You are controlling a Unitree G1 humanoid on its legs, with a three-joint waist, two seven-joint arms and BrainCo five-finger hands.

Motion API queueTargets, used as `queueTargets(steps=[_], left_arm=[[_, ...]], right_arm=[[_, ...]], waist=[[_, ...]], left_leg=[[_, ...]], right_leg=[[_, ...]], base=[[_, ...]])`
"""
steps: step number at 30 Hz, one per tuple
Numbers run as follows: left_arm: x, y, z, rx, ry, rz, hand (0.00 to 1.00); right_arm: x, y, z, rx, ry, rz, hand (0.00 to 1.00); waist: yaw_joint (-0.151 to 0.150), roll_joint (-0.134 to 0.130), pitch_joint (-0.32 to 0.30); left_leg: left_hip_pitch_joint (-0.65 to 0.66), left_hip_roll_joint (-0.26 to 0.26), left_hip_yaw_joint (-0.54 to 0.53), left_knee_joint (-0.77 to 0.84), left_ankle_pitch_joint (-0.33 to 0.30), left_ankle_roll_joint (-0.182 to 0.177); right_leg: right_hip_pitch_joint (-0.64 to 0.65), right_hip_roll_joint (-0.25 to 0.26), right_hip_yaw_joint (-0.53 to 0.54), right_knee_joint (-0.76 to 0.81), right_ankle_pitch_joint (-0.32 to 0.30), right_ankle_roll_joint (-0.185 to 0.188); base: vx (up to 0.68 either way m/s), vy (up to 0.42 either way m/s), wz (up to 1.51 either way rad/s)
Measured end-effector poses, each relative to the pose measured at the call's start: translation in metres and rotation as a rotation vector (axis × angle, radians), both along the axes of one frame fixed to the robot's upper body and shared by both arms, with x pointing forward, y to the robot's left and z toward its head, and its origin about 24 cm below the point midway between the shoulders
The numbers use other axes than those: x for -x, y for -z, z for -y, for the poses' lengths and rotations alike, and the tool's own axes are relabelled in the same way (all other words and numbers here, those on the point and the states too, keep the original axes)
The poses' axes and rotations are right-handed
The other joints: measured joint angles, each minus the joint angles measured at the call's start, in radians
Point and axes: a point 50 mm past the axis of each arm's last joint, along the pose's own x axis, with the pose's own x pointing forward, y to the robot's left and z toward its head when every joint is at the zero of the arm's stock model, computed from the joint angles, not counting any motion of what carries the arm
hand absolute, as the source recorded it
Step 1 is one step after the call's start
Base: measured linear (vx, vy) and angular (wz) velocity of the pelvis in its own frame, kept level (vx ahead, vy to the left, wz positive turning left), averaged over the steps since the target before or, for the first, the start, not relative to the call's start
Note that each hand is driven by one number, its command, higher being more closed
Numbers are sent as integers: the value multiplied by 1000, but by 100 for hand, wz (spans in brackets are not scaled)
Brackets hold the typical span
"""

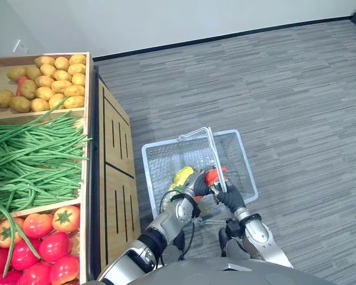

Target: Pick vegetable in the basket

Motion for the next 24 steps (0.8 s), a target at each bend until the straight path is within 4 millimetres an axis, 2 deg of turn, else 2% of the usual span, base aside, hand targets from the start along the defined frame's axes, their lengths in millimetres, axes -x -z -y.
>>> queueTargets(steps=[3,6,10,12,14,15,17,20,21,24], left_arm=[[-3,-2,-1,1,-4,10,0],[-7,-3,-8,17,-42,5,0],[-9,-12,-30,74,-132,33,0],[-5,-25,-44,184,-214,60,0],[1,-34,-53,279,-251,73,0],[7,-42,-60,388,-287,73,0],[11,-43,-70,469,-352,58,0],[15,-31,-89,572,-510,-6,0],[17,-20,-99,559,-576,-43,0],[33,25,-127,350,-711,-197,0]], right_arm=[[-1,2,9,7,46,-8,100],[-2,12,29,32,145,-52,100],[5,32,60,81,299,-162,100],[13,44,83,104,436,-233,100],[21,53,97,120,523,-284,100],[32,63,113,137,636,-344,100],[39,70,126,150,720,-391,100],[51,80,140,171,816,-463,100],[55,83,144,179,841,-488,100],[62,90,148,194,879,-542,100]], waist=[[-13,0,-1],[-17,1,-6],[-19,2,-16],[-18,2,-16],[-17,2,-17],[-11,6,-22],[-1,11,-28],[5,18,-39],[5,20,-42],[3,19,-42]], left_leg=[[4,1,-7,-8,7,-3],[4,2,-6,-8,7,-4],[4,3,-4,-8,7,-4],[6,3,-9,-8,7,-4],[6,1,-19,-8,7,-4],[3,0,-25,-8,7,-4],[3,0,-25,-9,7,-3],[5,0,-31,-9,8,-1],[7,1,-35,-9,10,-1],[23,2,-41,-13,11,0]], right_leg=[[7,0,-11,-4,0,1],[12,0,-11,-17,9,6],[15,0,-11,-24,11,7],[21,-1,-18,-27,11,7],[29,-3,-29,-32,11,7],[31,-4,-36,-34,11,7],[31,-4,-37,-34,11,7],[37,-4,-43,-36,11,8],[42,-4,-49,-37,11,8],[62,-3,-57,-40,10,8]], base=[[-12,-15,10],[-3,-2,-1],[-1,-1,-1],[0,-12,8],[9,-9,16],[8,-6,13],[2,-4,4],[-7,-13,7],[-17,-15,11],[-15,-9,6]])
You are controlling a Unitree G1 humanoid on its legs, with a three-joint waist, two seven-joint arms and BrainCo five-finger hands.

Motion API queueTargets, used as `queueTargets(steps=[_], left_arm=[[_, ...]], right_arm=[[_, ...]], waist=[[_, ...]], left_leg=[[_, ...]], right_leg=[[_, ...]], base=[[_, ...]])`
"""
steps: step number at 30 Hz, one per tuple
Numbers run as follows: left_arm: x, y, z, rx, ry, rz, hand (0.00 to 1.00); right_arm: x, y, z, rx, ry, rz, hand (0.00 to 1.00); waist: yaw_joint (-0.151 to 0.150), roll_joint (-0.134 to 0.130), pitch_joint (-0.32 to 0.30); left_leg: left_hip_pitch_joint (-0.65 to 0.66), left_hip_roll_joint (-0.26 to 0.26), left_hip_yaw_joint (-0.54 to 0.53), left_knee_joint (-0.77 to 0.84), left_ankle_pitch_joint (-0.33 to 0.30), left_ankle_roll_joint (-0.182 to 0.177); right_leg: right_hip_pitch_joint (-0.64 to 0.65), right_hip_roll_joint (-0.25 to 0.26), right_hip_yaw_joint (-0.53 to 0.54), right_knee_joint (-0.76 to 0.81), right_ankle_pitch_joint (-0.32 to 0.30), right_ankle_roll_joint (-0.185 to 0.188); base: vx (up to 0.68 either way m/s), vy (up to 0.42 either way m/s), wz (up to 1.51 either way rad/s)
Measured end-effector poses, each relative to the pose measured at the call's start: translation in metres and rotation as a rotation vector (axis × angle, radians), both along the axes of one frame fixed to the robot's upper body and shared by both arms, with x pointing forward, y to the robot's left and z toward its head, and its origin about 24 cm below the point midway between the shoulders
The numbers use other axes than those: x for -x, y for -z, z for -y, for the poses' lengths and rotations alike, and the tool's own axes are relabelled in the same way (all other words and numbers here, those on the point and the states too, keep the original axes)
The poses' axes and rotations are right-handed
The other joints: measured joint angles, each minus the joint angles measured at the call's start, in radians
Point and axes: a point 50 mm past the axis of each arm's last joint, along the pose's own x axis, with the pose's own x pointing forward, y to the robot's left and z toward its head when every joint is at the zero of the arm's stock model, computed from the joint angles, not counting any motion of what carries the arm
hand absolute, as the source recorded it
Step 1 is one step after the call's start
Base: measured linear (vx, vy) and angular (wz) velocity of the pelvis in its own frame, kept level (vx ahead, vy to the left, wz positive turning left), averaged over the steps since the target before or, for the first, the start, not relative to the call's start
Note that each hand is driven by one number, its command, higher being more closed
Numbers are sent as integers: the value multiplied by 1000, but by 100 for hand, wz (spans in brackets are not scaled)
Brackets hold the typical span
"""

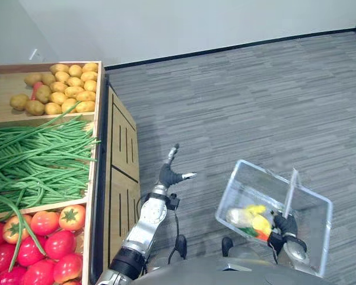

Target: Pick vegetable in the basket

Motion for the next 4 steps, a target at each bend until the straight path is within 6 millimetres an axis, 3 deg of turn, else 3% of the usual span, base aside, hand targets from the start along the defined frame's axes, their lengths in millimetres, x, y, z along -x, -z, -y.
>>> queueTargets(steps=[2,4], left_arm=[[32,35,-23,-156,-45,-231,0],[60,54,-37,-187,-97,-376,0]], right_arm=[[4,5,1,15,16,-43,100],[7,7,3,35,16,-75,100]], waist=[[-1,-9,-9],[0,-19,-10]], left_leg=[[1,1,2,0,0,0],[2,1,9,0,-2,-2]], right_leg=[[2,0,-1,-4,0,0],[2,0,3,-4,0,0]], base=[[0,0,0],[-17,-3,-4]])
